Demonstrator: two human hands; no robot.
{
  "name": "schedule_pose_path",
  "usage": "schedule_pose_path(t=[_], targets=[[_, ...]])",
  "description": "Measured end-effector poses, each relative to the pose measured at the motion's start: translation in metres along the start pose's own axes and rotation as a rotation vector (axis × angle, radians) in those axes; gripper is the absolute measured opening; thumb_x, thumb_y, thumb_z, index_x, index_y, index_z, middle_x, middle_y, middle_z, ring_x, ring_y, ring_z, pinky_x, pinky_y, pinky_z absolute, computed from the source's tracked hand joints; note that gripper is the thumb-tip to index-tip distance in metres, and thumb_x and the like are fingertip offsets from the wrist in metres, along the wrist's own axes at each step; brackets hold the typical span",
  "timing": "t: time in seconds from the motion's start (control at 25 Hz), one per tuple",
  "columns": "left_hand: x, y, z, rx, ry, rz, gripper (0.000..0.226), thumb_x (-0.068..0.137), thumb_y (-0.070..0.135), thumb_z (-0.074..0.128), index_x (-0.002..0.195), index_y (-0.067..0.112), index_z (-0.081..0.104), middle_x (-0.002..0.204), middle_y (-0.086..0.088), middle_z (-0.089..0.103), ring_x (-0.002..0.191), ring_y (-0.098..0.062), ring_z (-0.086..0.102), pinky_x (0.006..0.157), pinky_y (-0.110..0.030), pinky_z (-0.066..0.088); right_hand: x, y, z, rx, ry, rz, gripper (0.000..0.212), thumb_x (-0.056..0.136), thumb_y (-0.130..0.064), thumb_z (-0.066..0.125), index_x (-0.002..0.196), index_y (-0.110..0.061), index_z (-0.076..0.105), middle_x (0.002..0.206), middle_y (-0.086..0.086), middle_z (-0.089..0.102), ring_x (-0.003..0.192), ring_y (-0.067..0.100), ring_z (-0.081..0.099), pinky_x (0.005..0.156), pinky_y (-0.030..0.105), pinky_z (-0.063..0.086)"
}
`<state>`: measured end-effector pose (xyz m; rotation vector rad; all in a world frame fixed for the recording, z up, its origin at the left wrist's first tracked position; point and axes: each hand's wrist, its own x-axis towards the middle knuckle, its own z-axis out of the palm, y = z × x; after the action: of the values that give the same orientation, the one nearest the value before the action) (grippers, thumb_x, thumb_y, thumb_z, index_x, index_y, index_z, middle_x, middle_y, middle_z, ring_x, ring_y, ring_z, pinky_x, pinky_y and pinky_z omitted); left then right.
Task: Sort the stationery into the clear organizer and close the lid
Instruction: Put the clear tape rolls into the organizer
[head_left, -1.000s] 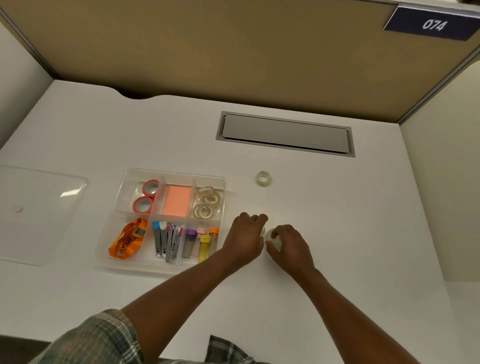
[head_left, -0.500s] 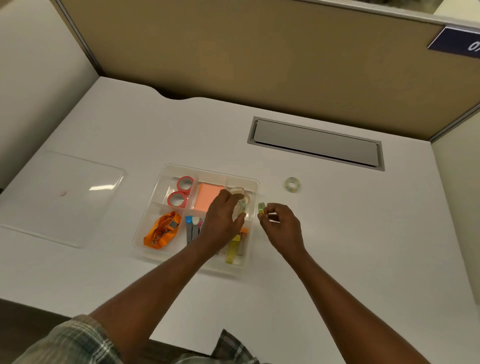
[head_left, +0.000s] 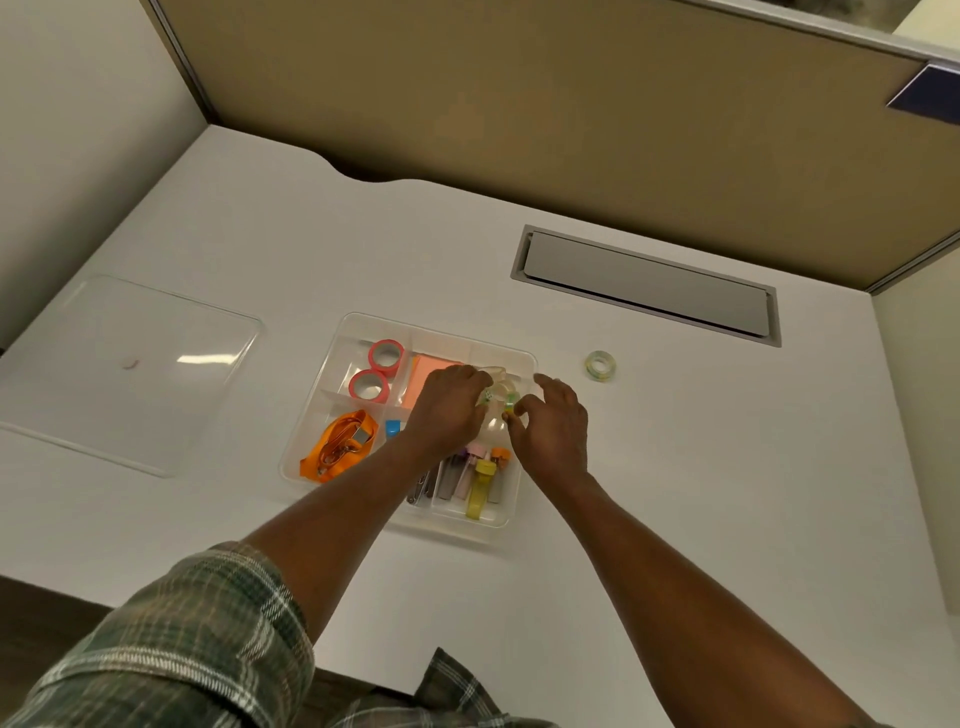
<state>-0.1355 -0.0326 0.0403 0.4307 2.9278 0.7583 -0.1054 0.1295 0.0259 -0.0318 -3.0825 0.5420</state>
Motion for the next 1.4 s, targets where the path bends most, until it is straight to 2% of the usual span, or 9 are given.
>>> schedule_pose_path(t=[0.16,0.32,0.44,0.6,0.72,0.96,1.08,1.2,1.4], targets=[[-0.008,-0.007,0.003,0.020,-0.034,0.013,0.051,0.091,0.032,0.062,0.138,0.014,0.050,0.144,-0.009,0.052,0.134,-0.027,0.046,0.112,-0.039,0.032,-0.002,0.004,0.002,0.082,0.001,0.009,0.028,0.089,-0.040,0.066,0.108,-0.019,0.069,0.146,0.009,0.049,0.137,0.027,0.040,0.106,0.043,0.037],[-0.034,-0.013,0.009,0.078,-0.097,-0.024,0.072,0.097,0.048,0.048,0.155,0.018,0.020,0.164,-0.007,0.013,0.152,-0.028,0.011,0.121,-0.041,0.007,0.011,0.024,-0.007,0.211,0.103,0.039,0.033,0.088,-0.035,0.067,0.115,-0.016,0.060,0.137,0.010,0.054,0.127,0.030,0.049,0.100,0.045,0.045],[-0.054,-0.027,0.020,0.188,-0.118,-0.049,0.079,0.096,0.061,0.028,0.157,0.017,0.003,0.165,-0.007,-0.002,0.152,-0.027,-0.005,0.122,-0.046,0.000,0.031,0.054,-0.014,0.114,-0.012,0.172,0.051,0.089,-0.033,0.065,0.134,-0.014,0.051,0.149,0.012,0.042,0.129,0.035,0.046,0.101,0.050,0.045],[-0.066,-0.037,0.034,0.267,-0.103,-0.036,0.085,0.093,0.067,0.017,0.156,0.011,0.008,0.165,-0.010,0.003,0.151,-0.027,-0.005,0.120,-0.044,-0.004,0.053,0.088,-0.017,-0.037,-0.205,0.296,0.065,0.089,-0.032,0.064,0.145,-0.015,0.036,0.160,0.014,0.021,0.135,0.040,0.036,0.101,0.052,0.041],[-0.064,-0.038,0.039,0.259,-0.069,-0.031,0.084,0.094,0.067,0.022,0.156,0.012,0.009,0.165,-0.010,0.003,0.152,-0.028,-0.003,0.122,-0.048,0.002,0.064,0.100,-0.014,-0.105,-0.247,0.332,0.061,0.090,-0.032,0.061,0.144,-0.016,0.038,0.157,0.013,0.027,0.130,0.039,0.041,0.097,0.049,0.043],[-0.063,-0.039,0.040,0.269,-0.096,-0.049,0.086,0.094,0.069,0.021,0.157,0.013,0.003,0.165,-0.009,-0.003,0.152,-0.027,-0.006,0.123,-0.050,0.005,0.070,0.095,-0.012,-0.129,-0.107,0.251,0.029,0.091,-0.031,0.061,0.112,-0.012,0.061,0.115,0.013,0.054,0.105,0.033,0.055,0.079,0.041,0.049],[-0.064,-0.039,0.040,0.267,-0.105,-0.048,0.086,0.094,0.070,0.020,0.157,0.014,0.002,0.165,-0.008,-0.004,0.152,-0.026,-0.008,0.123,-0.049,0.003,0.070,0.073,-0.017,0.170,0.023,0.313,0.027,0.090,-0.039,0.063,0.104,-0.016,0.064,0.108,0.008,0.062,0.101,0.029,0.061,0.079,0.038,0.051],[-0.064,-0.037,0.039,0.257,-0.112,-0.052,0.086,0.094,0.070,0.021,0.157,0.014,0.002,0.165,-0.007,-0.005,0.152,-0.025,-0.010,0.123,-0.049,0.001,0.061,0.036,-0.021,0.368,0.190,0.107,0.024,0.089,-0.038,0.066,0.100,-0.018,0.064,0.103,0.001,0.067,0.097,0.021,0.062,0.077,0.029,0.046],[-0.063,-0.033,0.035,0.260,-0.131,-0.065,0.085,0.094,0.070,0.019,0.157,0.015,0.004,0.165,-0.007,-0.001,0.152,-0.024,-0.009,0.122,-0.045,-0.008,0.032,-0.016,-0.002,0.170,0.085,-0.084,0.025,0.084,-0.033,0.070,0.105,-0.019,0.067,0.115,0.000,0.069,0.107,0.022,0.060,0.089,0.037,0.046]])
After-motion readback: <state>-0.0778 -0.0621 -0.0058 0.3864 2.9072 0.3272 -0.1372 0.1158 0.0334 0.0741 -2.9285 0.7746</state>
